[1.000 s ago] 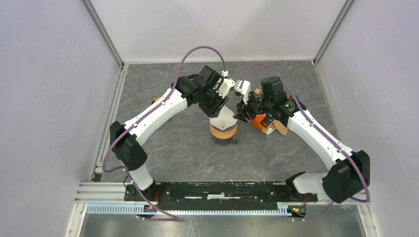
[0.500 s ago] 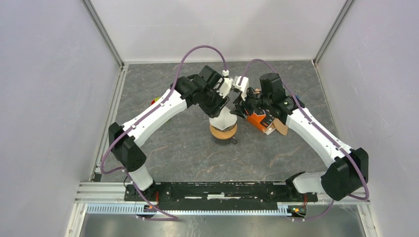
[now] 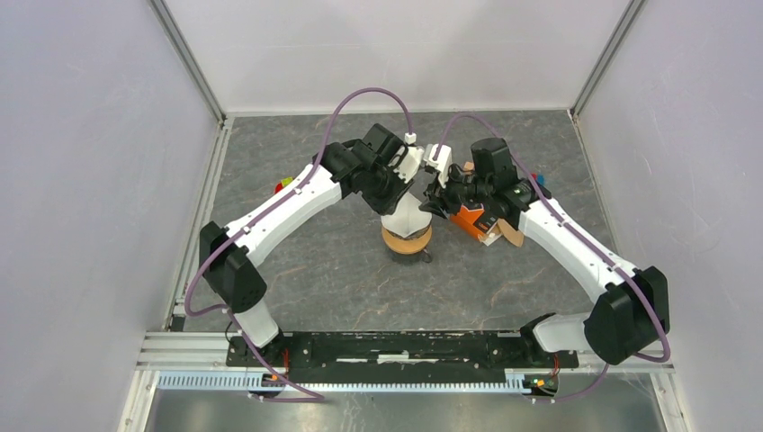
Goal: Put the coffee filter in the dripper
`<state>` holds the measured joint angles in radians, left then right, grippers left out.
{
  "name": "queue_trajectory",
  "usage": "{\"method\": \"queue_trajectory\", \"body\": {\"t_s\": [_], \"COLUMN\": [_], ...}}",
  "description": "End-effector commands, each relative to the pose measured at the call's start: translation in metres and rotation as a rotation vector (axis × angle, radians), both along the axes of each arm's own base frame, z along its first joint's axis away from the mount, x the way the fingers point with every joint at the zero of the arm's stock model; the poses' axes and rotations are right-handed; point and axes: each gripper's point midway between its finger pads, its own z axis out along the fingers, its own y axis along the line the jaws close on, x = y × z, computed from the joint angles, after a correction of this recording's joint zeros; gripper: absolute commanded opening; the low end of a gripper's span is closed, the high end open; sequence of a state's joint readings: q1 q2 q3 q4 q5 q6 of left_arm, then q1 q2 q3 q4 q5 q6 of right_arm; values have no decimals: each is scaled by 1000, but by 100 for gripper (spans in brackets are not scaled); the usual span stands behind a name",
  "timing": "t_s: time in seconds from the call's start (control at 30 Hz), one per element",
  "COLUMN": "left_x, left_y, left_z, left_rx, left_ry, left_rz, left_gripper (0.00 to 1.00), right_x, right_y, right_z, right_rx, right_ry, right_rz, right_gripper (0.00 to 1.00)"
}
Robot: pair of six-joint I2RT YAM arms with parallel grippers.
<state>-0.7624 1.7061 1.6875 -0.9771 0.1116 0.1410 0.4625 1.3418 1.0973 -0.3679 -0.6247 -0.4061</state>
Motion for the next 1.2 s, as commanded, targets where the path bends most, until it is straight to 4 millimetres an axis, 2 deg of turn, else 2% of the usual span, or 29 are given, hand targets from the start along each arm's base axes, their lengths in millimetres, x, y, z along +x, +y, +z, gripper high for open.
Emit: {"method": "queue_trajectory", "body": {"t_s": [0.0, 0.13, 0.57, 1.17], "left_x": [2, 2, 0, -2], "left_y": [-8, -9, -13, -13], "left_z": [3, 1, -6, -14], "left_rx": [-35, -34, -33, -21], "left_ry": [-15, -9, 23, 41], "left_rz": [-48, -51, -63, -72], "left_gripper": [28, 22, 3, 2], "right_x": [-1, 0, -3, -10], "right_y": [1, -2, -5, -7], "right_z": [-3, -8, -21, -34], "right_rx": [2, -15, -34, -48], "right_ry": [-9, -10, 1, 15], "right_rz": [5, -6, -3, 10], "right_gripper": [46, 39, 29, 25]}}
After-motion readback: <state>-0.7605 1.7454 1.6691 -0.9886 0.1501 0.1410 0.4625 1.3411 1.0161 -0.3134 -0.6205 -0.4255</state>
